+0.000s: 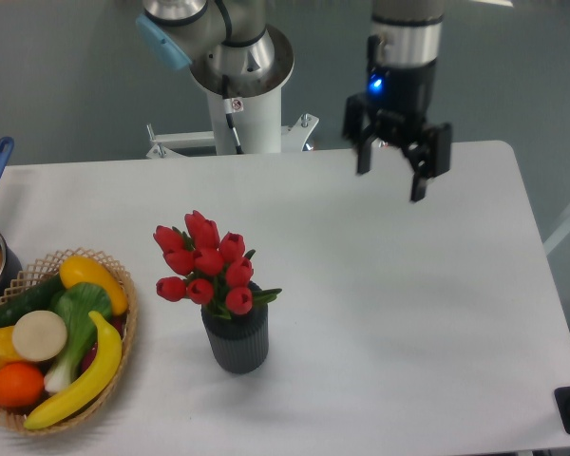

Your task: Insert the flowers into the vase

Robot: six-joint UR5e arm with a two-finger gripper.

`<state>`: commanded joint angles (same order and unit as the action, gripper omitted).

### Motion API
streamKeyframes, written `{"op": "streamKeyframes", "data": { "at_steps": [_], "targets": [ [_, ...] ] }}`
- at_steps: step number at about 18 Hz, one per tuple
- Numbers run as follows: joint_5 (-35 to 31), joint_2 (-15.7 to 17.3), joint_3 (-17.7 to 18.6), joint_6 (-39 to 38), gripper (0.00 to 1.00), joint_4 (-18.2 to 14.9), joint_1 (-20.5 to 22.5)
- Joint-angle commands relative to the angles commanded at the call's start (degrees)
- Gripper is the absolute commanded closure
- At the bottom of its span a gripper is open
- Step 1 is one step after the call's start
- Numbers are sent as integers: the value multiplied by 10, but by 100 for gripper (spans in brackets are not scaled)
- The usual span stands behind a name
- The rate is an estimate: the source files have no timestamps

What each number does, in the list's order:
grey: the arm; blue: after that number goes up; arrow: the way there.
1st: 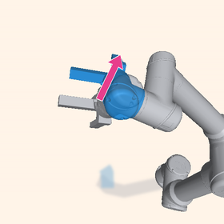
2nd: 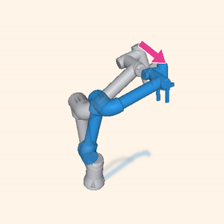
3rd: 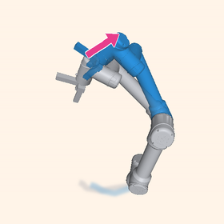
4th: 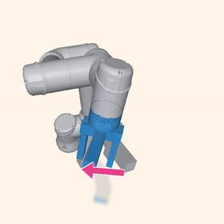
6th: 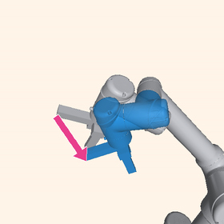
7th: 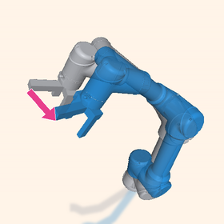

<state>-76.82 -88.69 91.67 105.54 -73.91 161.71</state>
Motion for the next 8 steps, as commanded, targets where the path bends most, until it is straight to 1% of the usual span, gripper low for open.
{"op": "streamKeyframes", "data": {
  "at_steps": [3, 8],
  "targets": [
    [6, 14, 8, 21, 0, -23, 18],
    [13, 20, 10, 21, 0, -25, 19]
  ]
}}
